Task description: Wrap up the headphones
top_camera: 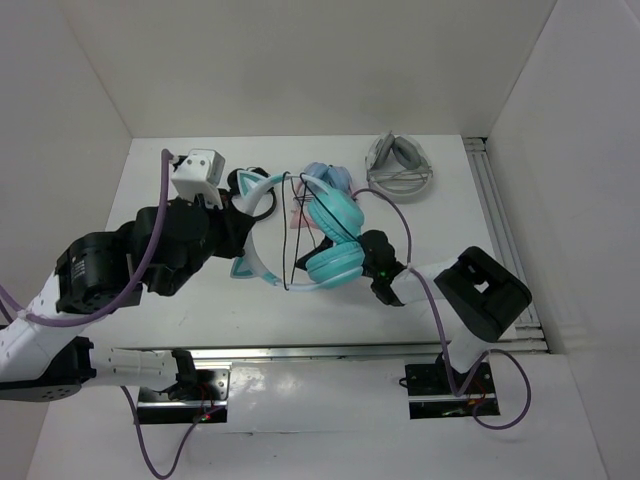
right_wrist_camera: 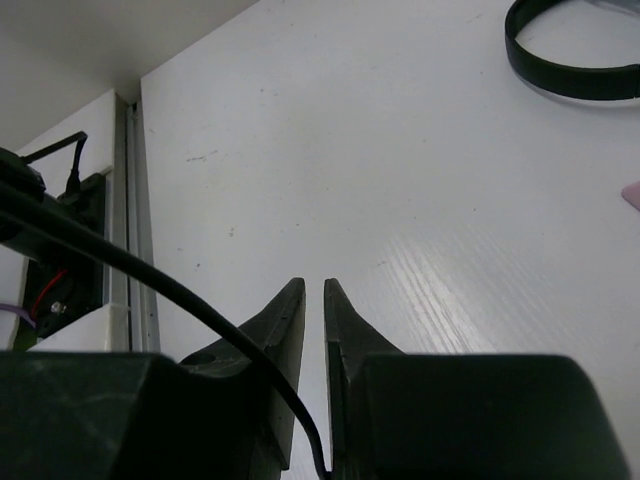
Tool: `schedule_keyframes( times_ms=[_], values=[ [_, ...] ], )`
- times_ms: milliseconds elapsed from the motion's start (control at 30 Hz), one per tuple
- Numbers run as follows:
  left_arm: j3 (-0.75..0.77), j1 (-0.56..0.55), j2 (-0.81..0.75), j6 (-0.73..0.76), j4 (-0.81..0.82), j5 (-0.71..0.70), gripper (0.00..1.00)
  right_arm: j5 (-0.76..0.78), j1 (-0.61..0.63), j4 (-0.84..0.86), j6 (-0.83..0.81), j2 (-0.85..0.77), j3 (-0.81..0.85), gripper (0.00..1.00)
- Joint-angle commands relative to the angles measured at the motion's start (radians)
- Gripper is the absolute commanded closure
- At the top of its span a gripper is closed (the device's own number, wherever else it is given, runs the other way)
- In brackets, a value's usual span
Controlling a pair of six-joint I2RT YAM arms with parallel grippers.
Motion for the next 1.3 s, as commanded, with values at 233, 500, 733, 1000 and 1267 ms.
schedule_keyframes(
  times_ms=[233, 500, 733, 1000, 1267],
  values=[
    [0.029, -0.004, -0.021, -0.047, 0.099, -0.069, 1.0, -0.002, -0.006, 0.088, 0.017, -0.039, -0.046, 0.97],
    [-0.063, -0.004, -0.053, -0.171, 0.066, -0.246, 1.0, 0.167, 0.089, -0.021, -0.005, -0.247, -0.152, 0.99],
    [-0.192, -0.004, -0.113, -0.341, 0.056, -0.349, 1.0, 0.36, 0.341, -0.173, -0.086, -0.449, -0.22, 0.99],
    [-0.192, 0.006, -0.053, -0.419, -0.005, -0.431, 1.0, 0.536, 0.616, -0.399, -0.149, -0.546, -0.165, 0.97],
    [-0.325, 0.311, -0.057, -0.236, 0.16, -0.241, 1.0, 0.783, 0.89, -0.563, -0.19, -0.582, -0.083, 0.96]
  ],
)
